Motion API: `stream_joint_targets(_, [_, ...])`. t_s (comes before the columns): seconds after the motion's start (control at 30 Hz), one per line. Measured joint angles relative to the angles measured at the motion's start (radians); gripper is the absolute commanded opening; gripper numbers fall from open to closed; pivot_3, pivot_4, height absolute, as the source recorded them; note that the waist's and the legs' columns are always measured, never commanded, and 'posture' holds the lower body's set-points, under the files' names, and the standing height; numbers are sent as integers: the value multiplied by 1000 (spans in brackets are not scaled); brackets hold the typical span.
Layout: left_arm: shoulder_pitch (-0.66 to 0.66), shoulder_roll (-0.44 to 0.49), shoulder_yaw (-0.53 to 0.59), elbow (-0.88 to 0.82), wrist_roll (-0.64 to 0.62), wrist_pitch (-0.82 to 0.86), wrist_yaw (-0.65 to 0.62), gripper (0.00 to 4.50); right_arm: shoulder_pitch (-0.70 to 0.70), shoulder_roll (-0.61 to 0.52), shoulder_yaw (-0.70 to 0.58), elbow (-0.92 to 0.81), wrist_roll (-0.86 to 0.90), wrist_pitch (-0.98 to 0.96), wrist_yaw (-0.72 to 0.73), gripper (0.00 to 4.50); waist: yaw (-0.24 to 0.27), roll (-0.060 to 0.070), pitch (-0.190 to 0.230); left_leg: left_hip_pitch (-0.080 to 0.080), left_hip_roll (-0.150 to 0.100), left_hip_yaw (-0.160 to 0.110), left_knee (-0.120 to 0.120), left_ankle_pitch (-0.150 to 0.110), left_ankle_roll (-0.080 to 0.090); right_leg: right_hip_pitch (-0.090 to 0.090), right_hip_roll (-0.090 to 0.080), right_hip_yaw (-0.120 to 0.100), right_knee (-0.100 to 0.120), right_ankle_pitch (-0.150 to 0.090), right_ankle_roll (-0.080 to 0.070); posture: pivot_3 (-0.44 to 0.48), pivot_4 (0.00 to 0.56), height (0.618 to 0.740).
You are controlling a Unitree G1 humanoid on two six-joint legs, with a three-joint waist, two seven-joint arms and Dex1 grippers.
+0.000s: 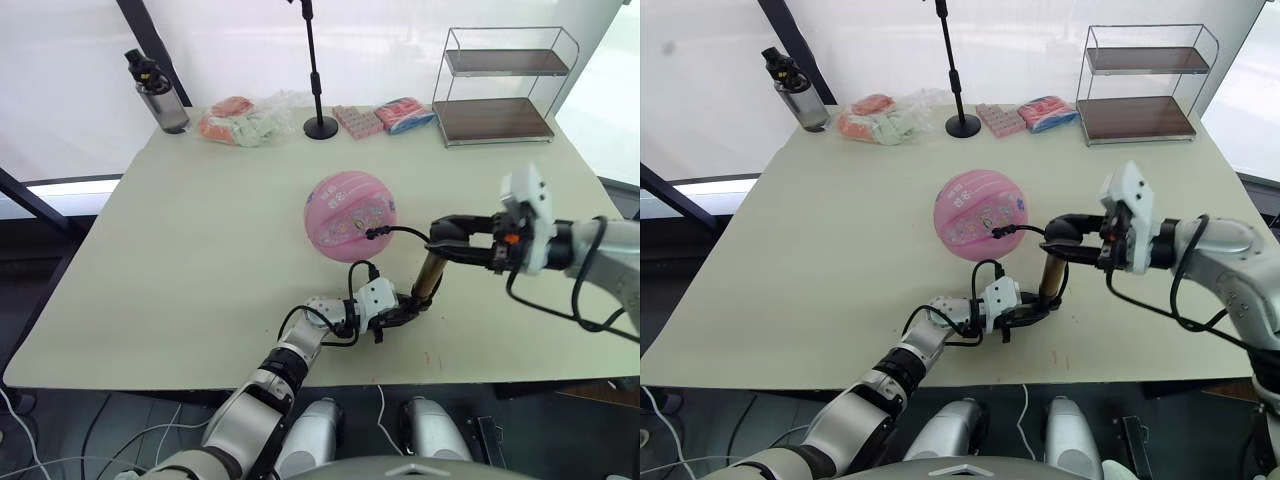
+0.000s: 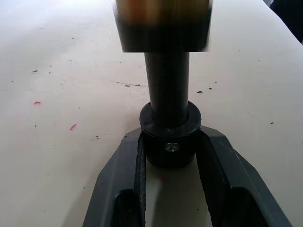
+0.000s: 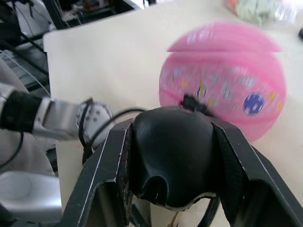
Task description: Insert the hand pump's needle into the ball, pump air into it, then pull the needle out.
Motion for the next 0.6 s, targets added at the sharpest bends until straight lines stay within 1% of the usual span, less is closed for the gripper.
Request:
stream_joint_targets(0.23, [-1,-1,1,0,-1,-1,1,1067,-138,-78,-67,34,126,100,8,1688,2,-1,2,0,0,0,0,0,0,0,0,0,0,0,0,0,150,740])
stream_joint_targets(0.3, [-1,-2,0,0,-1,-3,1,1067,-157,-87,-80,37,143,117,8,1688,3,-1,3,-1,0,0,0,0,0,0,0,-1,0,0,0,0,150,740])
stream_joint_targets(0.5, [-2,-2,0,0,-1,-6,1,1067,-234,-145,-81,84,178,160,11,1688,3,-1,4,-1,0,0,0,0,0,-1,-1,0,0,0,0,0,150,740])
stream_joint_targets(0.6, [-3,-3,1,0,-2,-7,1,1067,-258,-147,-81,105,190,175,8,1688,4,-1,4,-3,0,1,0,0,0,-3,-1,0,0,0,0,0,150,740])
